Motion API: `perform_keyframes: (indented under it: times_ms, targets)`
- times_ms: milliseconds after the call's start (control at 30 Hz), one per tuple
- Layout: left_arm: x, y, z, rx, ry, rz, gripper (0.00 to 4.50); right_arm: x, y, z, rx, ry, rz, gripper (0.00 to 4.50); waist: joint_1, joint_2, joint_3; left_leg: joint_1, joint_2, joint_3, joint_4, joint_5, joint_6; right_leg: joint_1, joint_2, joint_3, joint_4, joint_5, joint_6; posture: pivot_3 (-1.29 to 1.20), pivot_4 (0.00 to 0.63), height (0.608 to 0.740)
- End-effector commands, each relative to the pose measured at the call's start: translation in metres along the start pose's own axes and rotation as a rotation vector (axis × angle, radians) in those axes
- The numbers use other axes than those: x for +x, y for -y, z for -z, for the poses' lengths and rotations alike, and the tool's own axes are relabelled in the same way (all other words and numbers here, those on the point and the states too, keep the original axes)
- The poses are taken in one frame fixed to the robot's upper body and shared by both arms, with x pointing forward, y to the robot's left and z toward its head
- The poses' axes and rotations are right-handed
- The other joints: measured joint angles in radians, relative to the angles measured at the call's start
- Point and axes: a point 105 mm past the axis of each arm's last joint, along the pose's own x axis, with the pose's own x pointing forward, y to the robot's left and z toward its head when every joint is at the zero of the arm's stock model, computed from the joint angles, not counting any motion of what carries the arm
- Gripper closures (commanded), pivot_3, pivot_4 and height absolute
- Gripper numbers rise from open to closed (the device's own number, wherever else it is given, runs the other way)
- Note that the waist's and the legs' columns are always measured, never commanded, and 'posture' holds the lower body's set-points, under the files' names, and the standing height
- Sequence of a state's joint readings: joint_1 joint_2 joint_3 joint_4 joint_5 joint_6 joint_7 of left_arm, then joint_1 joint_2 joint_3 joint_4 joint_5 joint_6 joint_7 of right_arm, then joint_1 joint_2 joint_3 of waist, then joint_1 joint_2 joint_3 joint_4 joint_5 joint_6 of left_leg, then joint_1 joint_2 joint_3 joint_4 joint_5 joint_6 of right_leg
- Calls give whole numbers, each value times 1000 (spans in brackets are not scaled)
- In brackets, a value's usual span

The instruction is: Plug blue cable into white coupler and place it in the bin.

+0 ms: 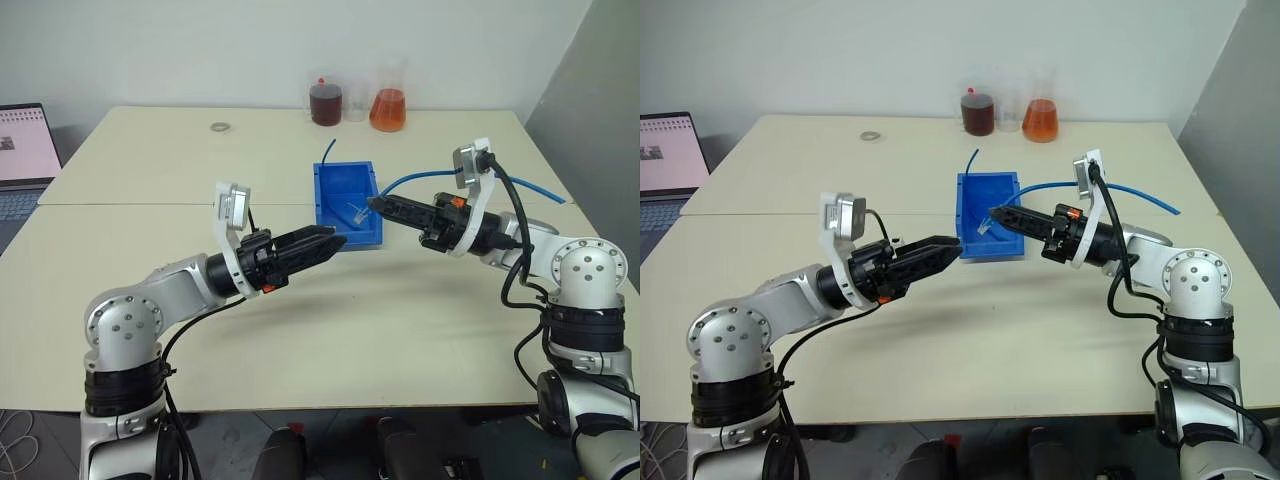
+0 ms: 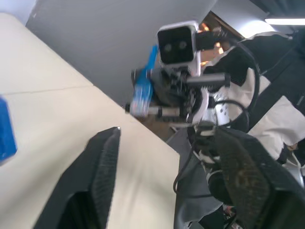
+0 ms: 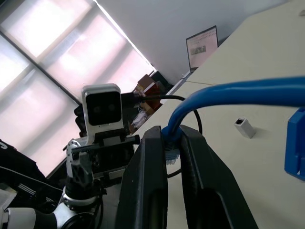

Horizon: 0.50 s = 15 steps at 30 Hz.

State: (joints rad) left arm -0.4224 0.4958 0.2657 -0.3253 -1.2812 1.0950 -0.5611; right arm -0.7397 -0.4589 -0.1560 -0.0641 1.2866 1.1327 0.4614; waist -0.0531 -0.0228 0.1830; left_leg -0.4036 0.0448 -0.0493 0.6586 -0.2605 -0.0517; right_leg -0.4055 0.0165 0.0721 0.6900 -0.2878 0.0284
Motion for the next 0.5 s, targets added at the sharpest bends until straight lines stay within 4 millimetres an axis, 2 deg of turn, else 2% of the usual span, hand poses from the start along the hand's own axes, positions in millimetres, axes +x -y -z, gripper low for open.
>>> perform_keyframes:
  times_ms: [33, 233, 400, 500]
  targets:
    - [-14, -6, -13, 165, 41, -147, 71, -1, -5, -17, -69, 36, -12, 4390, 1, 0, 0, 0, 0, 0, 0, 0, 0, 0, 0, 0, 0, 0, 0, 0, 150, 740]
    - [-39, -46, -2, 372, 30, -512, 71, 1, -7, -19, -94, 30, -27, 4390, 2, 1, 1, 0, 0, 0, -1, 0, 0, 0, 0, 0, -2, 0, 0, 0, 150, 740]
    - [-64, -93, 0, 498, 22, -918, 71, 6, -8, -20, -109, 26, -45, 4390, 13, 1, 1, 0, 0, 0, -2, 0, 0, 0, 0, 0, -3, 0, 0, 0, 150, 740]
    - [-65, -109, 3, 546, 14, -1026, 71, 10, -9, -20, -113, 24, -55, 4390, 19, 1, 1, -1, 0, 0, -2, 0, 0, 0, 0, 0, -4, 0, 0, 0, 150, 740]
